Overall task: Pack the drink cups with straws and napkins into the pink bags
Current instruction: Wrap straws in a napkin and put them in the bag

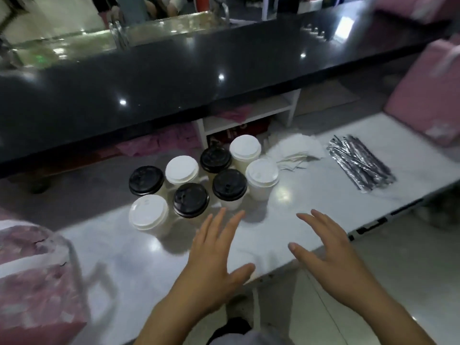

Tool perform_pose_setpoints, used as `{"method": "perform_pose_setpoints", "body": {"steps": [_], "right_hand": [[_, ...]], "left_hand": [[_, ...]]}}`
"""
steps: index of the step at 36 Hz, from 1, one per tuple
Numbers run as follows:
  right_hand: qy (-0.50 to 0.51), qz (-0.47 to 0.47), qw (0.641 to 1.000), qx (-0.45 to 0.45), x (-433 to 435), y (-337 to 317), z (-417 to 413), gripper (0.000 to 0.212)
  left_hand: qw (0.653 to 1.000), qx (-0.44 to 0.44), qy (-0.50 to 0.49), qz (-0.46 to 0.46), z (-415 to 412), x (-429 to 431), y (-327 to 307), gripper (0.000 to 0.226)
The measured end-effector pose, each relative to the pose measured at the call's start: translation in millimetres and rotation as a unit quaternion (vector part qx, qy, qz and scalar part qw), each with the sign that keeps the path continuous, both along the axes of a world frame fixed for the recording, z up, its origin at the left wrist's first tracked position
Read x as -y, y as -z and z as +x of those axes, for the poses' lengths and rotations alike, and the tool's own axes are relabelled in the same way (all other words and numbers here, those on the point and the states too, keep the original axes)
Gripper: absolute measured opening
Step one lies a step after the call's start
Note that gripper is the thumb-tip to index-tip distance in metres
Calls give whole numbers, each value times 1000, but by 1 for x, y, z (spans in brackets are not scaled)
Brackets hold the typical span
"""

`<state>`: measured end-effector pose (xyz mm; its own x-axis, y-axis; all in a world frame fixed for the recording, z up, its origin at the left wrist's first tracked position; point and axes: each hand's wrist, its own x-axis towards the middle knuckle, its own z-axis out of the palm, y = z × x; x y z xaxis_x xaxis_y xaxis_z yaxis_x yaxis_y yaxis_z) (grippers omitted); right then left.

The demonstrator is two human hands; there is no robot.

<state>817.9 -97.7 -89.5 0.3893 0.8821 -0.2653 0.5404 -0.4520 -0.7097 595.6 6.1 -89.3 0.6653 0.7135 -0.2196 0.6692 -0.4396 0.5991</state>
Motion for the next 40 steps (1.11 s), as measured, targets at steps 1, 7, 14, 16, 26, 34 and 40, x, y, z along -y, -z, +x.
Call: {"method": "perform_pose_setpoints", "body": {"steps": [1,7,14,16,26,34,40], "right_hand": [[15,-7,1000,8,2,-3,7,59],[147,-7,988,46,19,-6,43,56],[226,19,974,-24,45,1,75,45],[243,33,969,-42,46,7,90,42],[134,11,986,-97,13,41,203,38],[10,16,992,-123,-23,59,322,35],[-79,10,986,-146,-45,63,383,32]], "left_hand": [[1000,11,19,-4,14,-10,-1,89],[989,29,144,21,100,-66,-9,90],[985,35,166,-36,212,-134,-24,79],[987,13,149,-58,245,-156,-19,76],[987,-138,13,-86,357,-247,40,65],[960,-155,-221,-69,387,-240,72,80],[927,-102,-356,-56,390,-224,82,81]]}}
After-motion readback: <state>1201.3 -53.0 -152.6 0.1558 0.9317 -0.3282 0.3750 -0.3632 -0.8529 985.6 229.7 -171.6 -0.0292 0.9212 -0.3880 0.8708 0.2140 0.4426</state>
